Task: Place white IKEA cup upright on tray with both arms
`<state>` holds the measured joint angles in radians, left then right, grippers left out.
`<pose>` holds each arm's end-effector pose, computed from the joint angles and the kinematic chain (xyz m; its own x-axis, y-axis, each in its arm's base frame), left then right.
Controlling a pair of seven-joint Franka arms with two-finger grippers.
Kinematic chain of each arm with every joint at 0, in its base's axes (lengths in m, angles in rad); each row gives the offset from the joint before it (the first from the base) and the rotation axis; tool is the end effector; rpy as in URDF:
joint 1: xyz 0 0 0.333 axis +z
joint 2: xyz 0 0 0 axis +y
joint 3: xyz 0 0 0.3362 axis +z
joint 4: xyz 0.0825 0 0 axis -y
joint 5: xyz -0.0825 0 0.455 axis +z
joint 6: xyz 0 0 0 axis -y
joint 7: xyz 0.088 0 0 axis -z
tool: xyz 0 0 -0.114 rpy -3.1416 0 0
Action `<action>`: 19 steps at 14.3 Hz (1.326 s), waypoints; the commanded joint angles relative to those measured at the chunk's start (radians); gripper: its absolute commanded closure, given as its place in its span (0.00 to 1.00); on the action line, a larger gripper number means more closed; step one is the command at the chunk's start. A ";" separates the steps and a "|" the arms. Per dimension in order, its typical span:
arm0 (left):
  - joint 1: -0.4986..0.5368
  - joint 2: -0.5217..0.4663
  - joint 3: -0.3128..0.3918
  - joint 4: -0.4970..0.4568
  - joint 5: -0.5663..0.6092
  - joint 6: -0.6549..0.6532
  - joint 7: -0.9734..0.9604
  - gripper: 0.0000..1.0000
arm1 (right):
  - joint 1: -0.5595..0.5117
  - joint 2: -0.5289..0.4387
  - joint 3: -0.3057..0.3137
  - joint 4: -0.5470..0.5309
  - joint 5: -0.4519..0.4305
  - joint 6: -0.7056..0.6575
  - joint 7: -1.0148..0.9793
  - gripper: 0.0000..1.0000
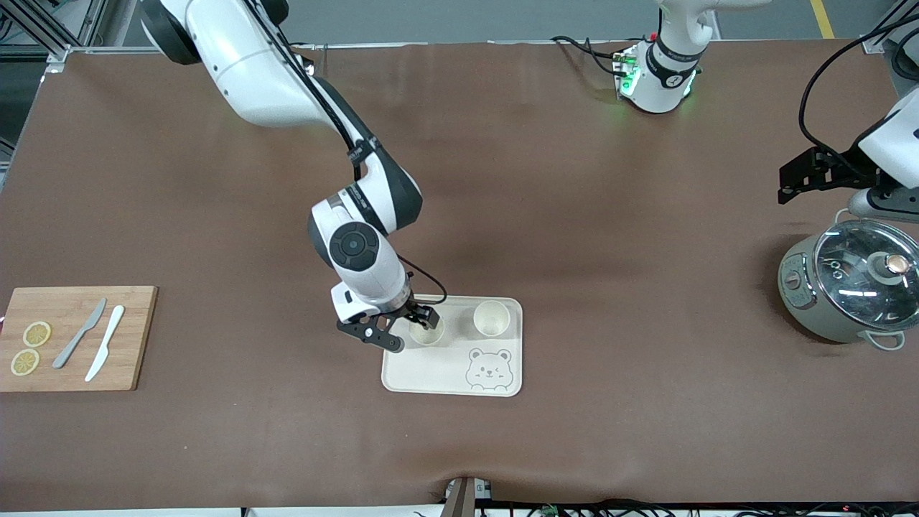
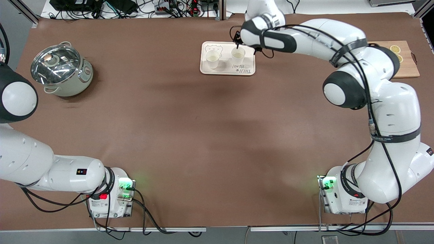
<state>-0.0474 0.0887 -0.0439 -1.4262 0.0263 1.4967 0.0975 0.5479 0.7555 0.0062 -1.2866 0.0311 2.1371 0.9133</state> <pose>0.6452 -0.0545 0.6529 0.9824 -0.1856 -0.0202 -0.1860 -0.9823 -0.0205 0.7072 0.4380 0.2830 0.9289 -0.3689 0.0325 -0.3646 -0.9264 -0.0944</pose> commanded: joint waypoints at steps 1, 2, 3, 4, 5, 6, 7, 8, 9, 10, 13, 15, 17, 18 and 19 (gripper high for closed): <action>0.001 -0.003 -0.002 0.001 0.021 -0.023 0.015 0.00 | -0.013 -0.119 0.005 -0.022 -0.007 -0.126 -0.037 0.00; 0.001 -0.003 -0.002 0.001 0.021 -0.023 0.013 0.00 | -0.025 -0.146 0.005 -0.022 -0.001 -0.172 -0.071 0.00; 0.003 -0.001 -0.002 0.001 0.021 -0.023 0.011 0.00 | -0.043 -0.175 0.006 -0.022 0.001 -0.215 -0.100 0.00; 0.003 -0.001 -0.002 0.001 0.021 -0.023 0.011 0.00 | -0.061 -0.202 0.006 -0.020 0.001 -0.254 -0.128 0.00; 0.003 0.000 -0.002 0.001 0.021 -0.023 0.011 0.00 | -0.081 -0.228 0.006 -0.020 0.001 -0.299 -0.163 0.00; 0.003 0.000 -0.002 0.003 0.021 -0.023 0.010 0.00 | -0.107 -0.254 0.005 -0.019 0.001 -0.345 -0.210 0.00; 0.003 0.000 -0.001 0.003 0.021 -0.023 0.010 0.00 | -0.137 -0.280 0.006 -0.019 0.003 -0.389 -0.252 0.00; 0.003 0.000 -0.001 0.003 0.021 -0.023 0.010 0.00 | -0.175 -0.307 0.006 -0.017 0.006 -0.438 -0.307 0.00; 0.003 -0.001 -0.001 0.004 0.020 -0.023 0.010 0.00 | -0.209 -0.332 0.006 -0.016 0.010 -0.478 -0.371 0.00; 0.003 0.000 -0.001 0.004 0.020 -0.023 0.008 0.00 | -0.242 -0.353 0.006 -0.010 0.013 -0.514 -0.425 0.00; 0.004 0.000 -0.001 0.004 0.020 -0.023 0.008 0.00 | -0.342 -0.380 0.005 0.042 0.012 -0.627 -0.558 0.00; 0.006 0.000 0.001 0.004 0.020 -0.023 0.010 0.00 | -0.405 -0.389 0.003 0.053 0.007 -0.644 -0.648 0.00; 0.006 0.000 0.001 0.004 0.018 -0.021 0.010 0.00 | -0.450 -0.390 0.000 0.055 0.001 -0.645 -0.695 0.00; 0.006 0.000 0.001 0.004 0.017 -0.021 0.010 0.00 | -0.457 -0.392 -0.002 0.055 -0.005 -0.645 -0.711 0.00; 0.006 0.000 0.001 0.004 0.017 -0.021 0.010 0.00 | -0.467 -0.394 -0.003 0.055 -0.008 -0.645 -0.721 0.00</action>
<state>-0.0435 0.0899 -0.0407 -1.4287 0.0265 1.4869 0.0975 0.1001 0.3668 -0.0086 -1.2400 0.0338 1.5052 0.2173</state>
